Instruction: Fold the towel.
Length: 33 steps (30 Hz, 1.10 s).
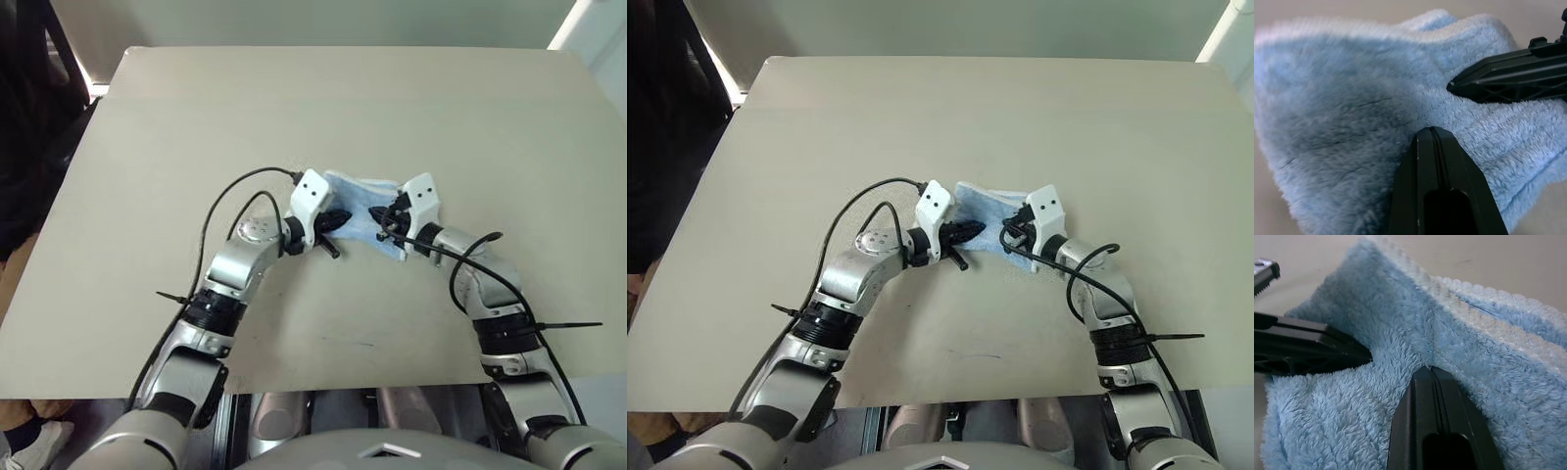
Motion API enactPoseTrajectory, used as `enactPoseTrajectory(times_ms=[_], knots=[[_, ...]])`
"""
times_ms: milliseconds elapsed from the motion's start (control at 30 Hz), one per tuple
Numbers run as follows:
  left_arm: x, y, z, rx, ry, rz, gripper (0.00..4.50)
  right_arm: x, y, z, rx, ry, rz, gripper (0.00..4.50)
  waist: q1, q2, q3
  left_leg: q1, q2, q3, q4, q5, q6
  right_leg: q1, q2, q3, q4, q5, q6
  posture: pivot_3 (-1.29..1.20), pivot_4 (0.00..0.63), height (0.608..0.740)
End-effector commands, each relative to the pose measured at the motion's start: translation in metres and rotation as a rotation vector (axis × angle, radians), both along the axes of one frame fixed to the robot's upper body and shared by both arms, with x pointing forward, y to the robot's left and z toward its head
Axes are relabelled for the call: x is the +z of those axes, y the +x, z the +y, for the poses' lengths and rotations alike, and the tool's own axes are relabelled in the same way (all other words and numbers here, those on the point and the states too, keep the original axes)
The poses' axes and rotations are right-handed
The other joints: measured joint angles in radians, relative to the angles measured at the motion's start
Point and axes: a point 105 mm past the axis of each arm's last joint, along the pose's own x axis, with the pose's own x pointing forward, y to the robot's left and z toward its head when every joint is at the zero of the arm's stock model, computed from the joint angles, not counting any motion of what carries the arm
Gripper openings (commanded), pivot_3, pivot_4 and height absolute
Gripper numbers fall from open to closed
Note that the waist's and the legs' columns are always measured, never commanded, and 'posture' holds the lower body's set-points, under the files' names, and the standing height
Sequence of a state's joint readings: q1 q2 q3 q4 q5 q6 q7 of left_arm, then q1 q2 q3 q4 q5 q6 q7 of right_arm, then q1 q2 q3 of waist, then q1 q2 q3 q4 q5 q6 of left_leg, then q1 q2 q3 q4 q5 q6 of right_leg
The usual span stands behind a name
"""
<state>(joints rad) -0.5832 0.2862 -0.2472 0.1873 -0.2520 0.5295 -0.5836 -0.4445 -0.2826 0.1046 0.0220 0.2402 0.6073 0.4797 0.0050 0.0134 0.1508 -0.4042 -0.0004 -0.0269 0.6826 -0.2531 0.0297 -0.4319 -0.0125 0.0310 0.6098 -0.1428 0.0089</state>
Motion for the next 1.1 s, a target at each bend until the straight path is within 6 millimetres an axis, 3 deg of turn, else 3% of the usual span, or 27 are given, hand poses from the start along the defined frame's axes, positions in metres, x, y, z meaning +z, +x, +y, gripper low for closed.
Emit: enactPoseTrajectory(times_ms=[33, 100, 200, 367, 467, 600, 933, 1100], knots=[[0.015, 0.002, 0.005, 0.034, -0.115, -0.031, 0.03, 0.009, 0.0, -0.007, -0.013, -0.003, -0.046, 0.0, 0.0, 0.0, 0.0, 0.0, 0.0, 0.0, 0.0, 0.0, 0.0, 0.0, 0.0, 0.0, 0.0, 0.0, 0.0, 0.0, 0.15, 0.736], [0.05, 0.002, 0.015, 0.048, -0.29, -0.08, 0.03, 0.036, -0.003, -0.013, -0.006, 0.015, -0.139, 0.0, 0.0, 0.0, 0.0, -0.001, 0.0, 0.0, 0.0, 0.001, 0.0, 0.0, 0.0, 0.0, 0.0, 0.001, -0.001, 0.0, 0.15, 0.736], [0.079, -0.003, 0.037, 0.059, -0.387, -0.139, 0.03, 0.062, -0.012, -0.023, 0.009, 0.038, -0.208, 0.0, -0.001, 0.0, 0.0, -0.006, 0.0, 0.0, 0.0, 0.003, -0.001, -0.005, 0.0, 0.0, 0.0, 0.002, 0.0, 0.0, 0.15, 0.736], [0.1, -0.012, 0.076, 0.084, -0.375, -0.212, 0.03, 0.077, -0.028, -0.041, 0.017, 0.079, -0.193, 0.0, -0.001, 0.0, 0.0, -0.005, 0.0, 0.0, -0.001, 0.006, -0.005, -0.005, 0.001, 0.0, 0.0, 0.001, 0.0, 0.0, 0.15, 0.736], [0.1, -0.013, 0.08, 0.087, -0.364, -0.214, 0.03, 0.078, -0.03, -0.043, 0.014, 0.089, -0.176, 0.0, -0.001, 0.0, 0.0, -0.005, 0.0, 0.0, 0.0, 0.006, -0.005, -0.005, 0.001, 0.001, 0.0, 0.0, 0.0, 0.0, 0.15, 0.736], [0.088, -0.017, 0.111, 0.15, -0.246, -0.212, 0.0, 0.049, -0.033, -0.06, -0.053, 0.258, 0.097, 0.85, -0.001, 0.0, 0.0, -0.005, 0.0, 0.0, 0.0, 0.006, -0.005, -0.004, 0.001, 0.001, 0.0, 0.0, 0.001, 0.0, 0.15, 0.736], [0.08, -0.026, 0.102, 0.136, -0.252, -0.19, 0.0, 0.029, -0.032, -0.051, -0.076, 0.388, 0.282, 4.28, -0.001, 0.0, 0.0, -0.005, -0.001, 0.0, -0.001, 0.003, 0.0, -0.005, 0.001, 0.001, 0.001, 0.001, 0.0, 0.0, 0.15, 0.736], [0.078, -0.027, 0.099, 0.127, -0.255, -0.18, 0.0, 0.021, -0.032, -0.041, -0.054, 0.396, 0.334, 4.4, -0.003, 0.0, 0.0, -0.005, 0.0, 0.0, -0.001, 0.003, 0.0, -0.006, 0.001, 0.001, 0.001, 0.001, -0.001, 0.0, 0.15, 0.736]])
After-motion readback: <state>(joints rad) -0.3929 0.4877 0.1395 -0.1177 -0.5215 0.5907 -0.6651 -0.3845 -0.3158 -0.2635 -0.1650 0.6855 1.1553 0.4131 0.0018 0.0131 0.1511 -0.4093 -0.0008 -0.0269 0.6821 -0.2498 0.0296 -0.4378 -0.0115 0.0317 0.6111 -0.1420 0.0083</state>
